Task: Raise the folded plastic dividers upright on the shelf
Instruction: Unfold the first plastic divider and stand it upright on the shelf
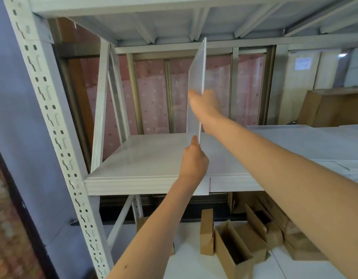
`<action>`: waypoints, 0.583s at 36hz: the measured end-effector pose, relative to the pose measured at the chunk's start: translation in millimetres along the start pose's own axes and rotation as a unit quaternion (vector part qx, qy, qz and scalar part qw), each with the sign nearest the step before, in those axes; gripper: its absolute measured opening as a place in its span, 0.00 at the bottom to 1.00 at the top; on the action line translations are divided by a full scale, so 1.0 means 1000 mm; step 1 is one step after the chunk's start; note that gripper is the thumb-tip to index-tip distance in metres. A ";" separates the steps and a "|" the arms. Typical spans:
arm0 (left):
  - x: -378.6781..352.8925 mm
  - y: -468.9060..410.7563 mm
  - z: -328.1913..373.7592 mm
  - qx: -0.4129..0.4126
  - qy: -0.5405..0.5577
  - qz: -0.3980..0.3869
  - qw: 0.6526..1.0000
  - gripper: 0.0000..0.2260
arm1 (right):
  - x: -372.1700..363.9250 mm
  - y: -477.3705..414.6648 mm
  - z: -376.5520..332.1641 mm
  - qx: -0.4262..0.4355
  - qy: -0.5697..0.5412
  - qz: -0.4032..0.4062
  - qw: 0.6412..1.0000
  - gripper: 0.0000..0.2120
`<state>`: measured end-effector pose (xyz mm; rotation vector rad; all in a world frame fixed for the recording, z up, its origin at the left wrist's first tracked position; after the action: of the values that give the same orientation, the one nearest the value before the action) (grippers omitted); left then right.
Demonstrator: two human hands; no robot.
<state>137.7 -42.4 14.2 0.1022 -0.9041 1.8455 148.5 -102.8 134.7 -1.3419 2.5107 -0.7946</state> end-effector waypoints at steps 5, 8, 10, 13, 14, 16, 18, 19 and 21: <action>0.002 0.001 0.000 0.015 -0.016 -0.009 1.000 0.19 | -0.001 -0.013 -0.003 0.082 0.057 0.056 0.993 0.18; 0.006 -0.003 0.002 0.036 0.020 -0.039 0.998 0.17 | 0.000 -0.013 0.003 0.104 0.073 0.064 0.990 0.19; 0.014 -0.013 0.012 0.056 0.066 -0.056 0.995 0.12 | 0.003 -0.014 0.003 0.107 0.073 0.073 0.989 0.19; 0.031 -0.029 0.036 0.055 0.101 -0.045 0.992 0.12 | 0.005 -0.012 0.004 0.109 0.089 0.073 0.987 0.18; 0.036 -0.033 0.046 0.032 0.088 -0.043 0.995 0.11 | 0.005 -0.012 0.003 0.110 0.095 0.072 0.987 0.18; 0.037 -0.035 0.055 0.001 0.052 -0.029 0.998 0.13 | 0.007 -0.014 0.003 0.114 0.104 0.076 0.985 0.18; 0.031 -0.031 0.054 -0.005 0.039 -0.029 0.999 0.15 | 0.008 -0.014 0.003 0.115 0.113 0.078 0.984 0.19; 0.029 -0.028 0.052 0.000 0.042 -0.025 0.999 0.15 | 0.008 -0.015 0.003 0.117 0.114 0.079 0.983 0.19; 0.027 -0.025 0.051 0.006 0.055 -0.021 0.998 0.16 | 0.010 -0.015 0.003 0.115 0.119 0.081 0.983 0.19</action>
<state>128.9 -48.9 76.6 0.0273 -0.8081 1.7992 154.5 -118.5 141.0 -1.0048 2.5614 -1.2286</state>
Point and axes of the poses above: each hand's wrist, its own y-axis away from the middle knuckle, its own x-axis out of the back of the hand, z = x × y, the point moved 6 cm from there along -y, towards the middle knuckle, and after that the axes turned 13 degrees about z, right-handed, at the moved point
